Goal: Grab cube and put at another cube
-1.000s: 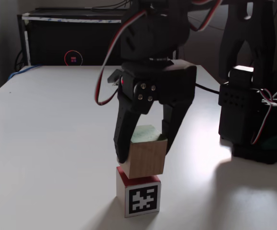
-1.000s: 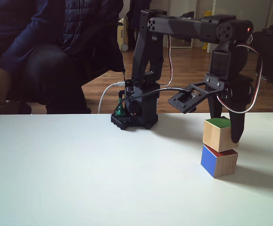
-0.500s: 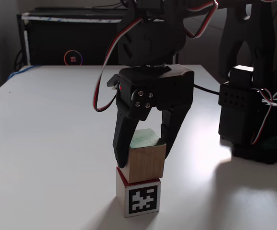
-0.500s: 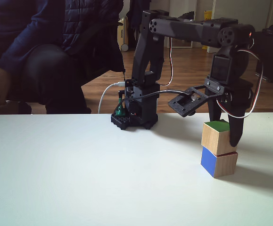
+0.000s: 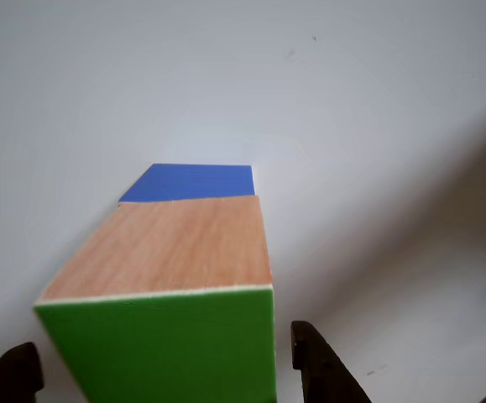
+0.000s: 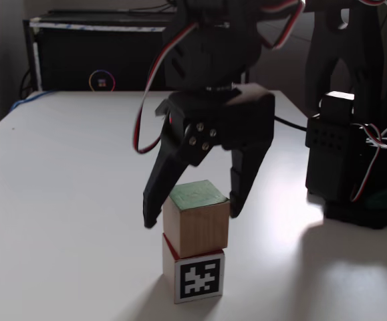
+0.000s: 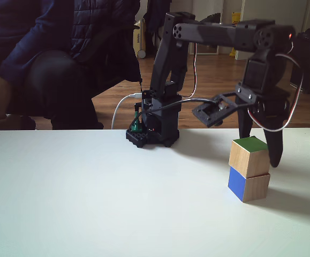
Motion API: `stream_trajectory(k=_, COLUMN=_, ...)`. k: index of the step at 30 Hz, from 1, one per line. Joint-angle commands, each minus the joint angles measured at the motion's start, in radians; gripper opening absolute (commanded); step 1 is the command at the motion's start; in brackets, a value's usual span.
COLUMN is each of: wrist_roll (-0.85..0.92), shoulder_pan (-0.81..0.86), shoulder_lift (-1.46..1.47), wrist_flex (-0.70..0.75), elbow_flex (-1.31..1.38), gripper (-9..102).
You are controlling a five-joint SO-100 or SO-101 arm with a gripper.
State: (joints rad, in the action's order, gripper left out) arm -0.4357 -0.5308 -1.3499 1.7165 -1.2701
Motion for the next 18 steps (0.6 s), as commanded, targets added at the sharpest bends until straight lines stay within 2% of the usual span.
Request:
stream_trajectory(k=1, wrist_roll=-0.015, shoulder_pan=-0.021, shoulder_lift=-0.021, wrist_flex=0.084, elbow_flex=0.121, gripper=48)
stream_trajectory(k=6, wrist_roll=0.0, shoulder_pan=-0.069, shoulder_lift=-0.239, wrist_flex=0.091, elbow_flex=0.087, gripper=46)
stream_trajectory(k=11, wrist_roll=0.031, shoulder_pan=-0.077, shoulder_lift=-0.615, wrist_flex=0.091, elbow_flex=-0.109, gripper=44)
stream_trajectory(k=14, wrist_roll=0.098, shoulder_pan=0.052, shoulder_lift=-0.933, wrist_flex=0.075, elbow_flex=-0.281, gripper=43)
stream_trajectory(k=18, wrist_roll=0.295, shoulder_pan=0.426, shoulder_lift=-1.378, wrist_flex=-0.072, elbow_flex=-0.581, gripper=43)
